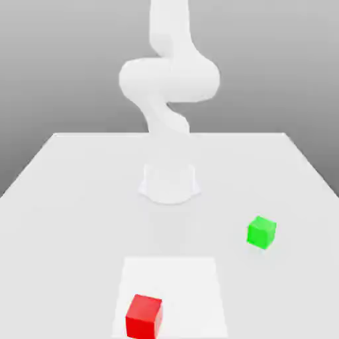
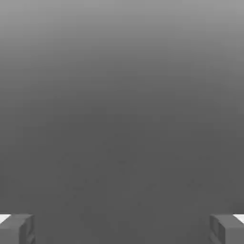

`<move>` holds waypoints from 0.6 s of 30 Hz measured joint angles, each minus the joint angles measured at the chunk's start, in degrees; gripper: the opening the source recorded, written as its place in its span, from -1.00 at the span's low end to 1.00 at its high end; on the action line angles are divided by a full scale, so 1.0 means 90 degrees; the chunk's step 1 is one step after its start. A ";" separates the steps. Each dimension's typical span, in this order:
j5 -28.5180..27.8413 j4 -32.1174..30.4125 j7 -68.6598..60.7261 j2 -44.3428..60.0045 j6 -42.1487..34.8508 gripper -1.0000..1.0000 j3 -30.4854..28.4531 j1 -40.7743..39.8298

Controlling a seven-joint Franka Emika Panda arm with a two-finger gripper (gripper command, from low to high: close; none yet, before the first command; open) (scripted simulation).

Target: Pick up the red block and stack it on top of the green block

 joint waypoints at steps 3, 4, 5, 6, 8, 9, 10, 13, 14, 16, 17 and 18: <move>-0.0024 -0.0114 0.0125 0.0728 0.0270 0.00 0.0014 -0.0077; -0.0032 -0.0149 0.0163 0.0961 0.0354 0.00 0.0014 -0.0097; -0.0040 -0.0186 0.0205 0.1193 0.0441 0.00 0.0018 -0.0121; -0.0048 -0.0222 0.0246 0.1424 0.0527 0.00 0.0020 -0.0144; -0.0064 -0.0295 0.0326 0.1886 0.0699 0.00 0.0020 -0.0185; -0.0071 -0.0331 0.0366 0.2117 0.0785 0.00 0.0018 -0.0204; -0.0076 -0.0367 0.0404 0.2348 0.0870 0.00 0.0018 -0.0225; -0.0091 -0.0475 0.0518 0.3041 0.1127 0.00 0.0003 -0.0274; -0.0094 -0.0511 0.0554 0.3271 0.1213 0.00 -0.0005 -0.0287; -0.0093 -0.0583 0.0623 0.3733 0.1384 0.00 -0.0024 -0.0311; -0.0090 -0.0619 0.0655 0.3963 0.1470 0.00 -0.0035 -0.0327; -0.0084 -0.0655 0.0685 0.4194 0.1555 0.00 -0.0045 -0.0343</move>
